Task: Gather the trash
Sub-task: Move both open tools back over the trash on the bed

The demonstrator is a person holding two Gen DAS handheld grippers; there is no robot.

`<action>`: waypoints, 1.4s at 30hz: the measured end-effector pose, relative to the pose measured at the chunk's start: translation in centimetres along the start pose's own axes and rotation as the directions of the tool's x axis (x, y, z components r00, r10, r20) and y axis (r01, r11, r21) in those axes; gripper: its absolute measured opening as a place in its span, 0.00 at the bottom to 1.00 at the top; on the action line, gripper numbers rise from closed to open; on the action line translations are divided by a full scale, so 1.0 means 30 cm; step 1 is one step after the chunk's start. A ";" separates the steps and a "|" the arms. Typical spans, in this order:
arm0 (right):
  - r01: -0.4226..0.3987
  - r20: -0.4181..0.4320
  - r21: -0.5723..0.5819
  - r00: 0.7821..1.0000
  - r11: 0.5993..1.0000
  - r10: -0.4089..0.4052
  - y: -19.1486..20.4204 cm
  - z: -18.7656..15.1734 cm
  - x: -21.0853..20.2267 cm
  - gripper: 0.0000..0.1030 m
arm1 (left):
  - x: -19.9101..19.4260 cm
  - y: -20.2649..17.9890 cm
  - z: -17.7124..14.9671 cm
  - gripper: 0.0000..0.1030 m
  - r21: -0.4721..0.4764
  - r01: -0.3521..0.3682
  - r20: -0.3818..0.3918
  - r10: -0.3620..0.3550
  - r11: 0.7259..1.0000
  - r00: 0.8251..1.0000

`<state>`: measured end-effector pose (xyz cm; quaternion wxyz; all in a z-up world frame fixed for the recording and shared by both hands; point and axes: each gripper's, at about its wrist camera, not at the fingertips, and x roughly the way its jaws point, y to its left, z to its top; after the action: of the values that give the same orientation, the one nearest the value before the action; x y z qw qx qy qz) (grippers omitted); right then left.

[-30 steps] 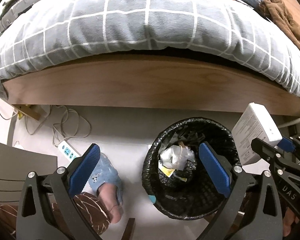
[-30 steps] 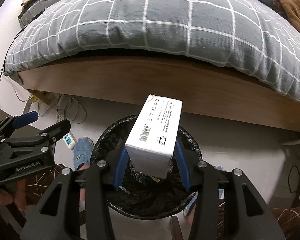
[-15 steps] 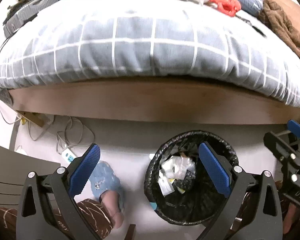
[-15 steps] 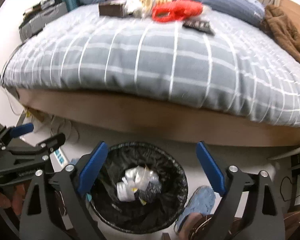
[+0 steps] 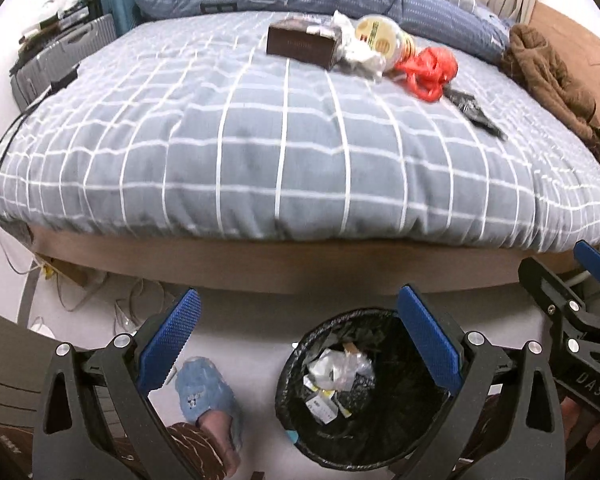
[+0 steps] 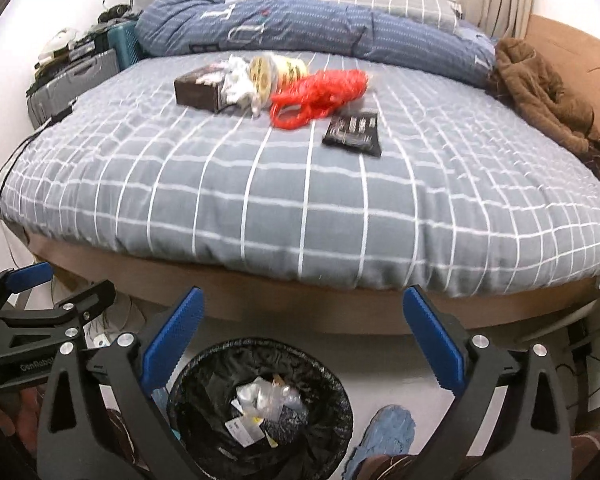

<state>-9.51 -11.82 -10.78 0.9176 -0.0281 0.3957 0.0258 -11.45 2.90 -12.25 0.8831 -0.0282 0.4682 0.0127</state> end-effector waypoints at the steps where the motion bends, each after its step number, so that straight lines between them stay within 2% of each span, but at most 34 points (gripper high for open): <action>1: 0.002 0.008 0.001 1.000 1.000 -0.002 -0.002 0.010 -0.005 0.93 | -0.011 -0.005 0.015 0.94 -0.001 0.000 0.009 0.000 1.000 1.000; 11: 0.006 0.086 0.025 0.996 1.000 -0.008 -0.047 0.122 -0.043 0.93 | -0.057 -0.033 0.119 0.94 0.015 -0.002 0.077 0.001 1.000 0.997; 17: 0.013 0.109 0.023 0.994 1.000 -0.015 -0.064 0.185 -0.015 0.93 | -0.049 -0.045 0.201 0.94 0.017 0.003 0.103 -0.004 1.000 0.995; 42: 0.007 0.133 -0.011 0.991 1.000 -0.005 -0.089 0.491 0.243 0.93 | 0.161 0.019 0.606 0.94 -0.010 -0.018 0.152 0.019 1.000 0.988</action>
<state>6.34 -13.23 -5.91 0.9418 -0.0329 0.3335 0.0271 6.27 4.57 -6.10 0.9160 -0.0264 0.3996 0.0251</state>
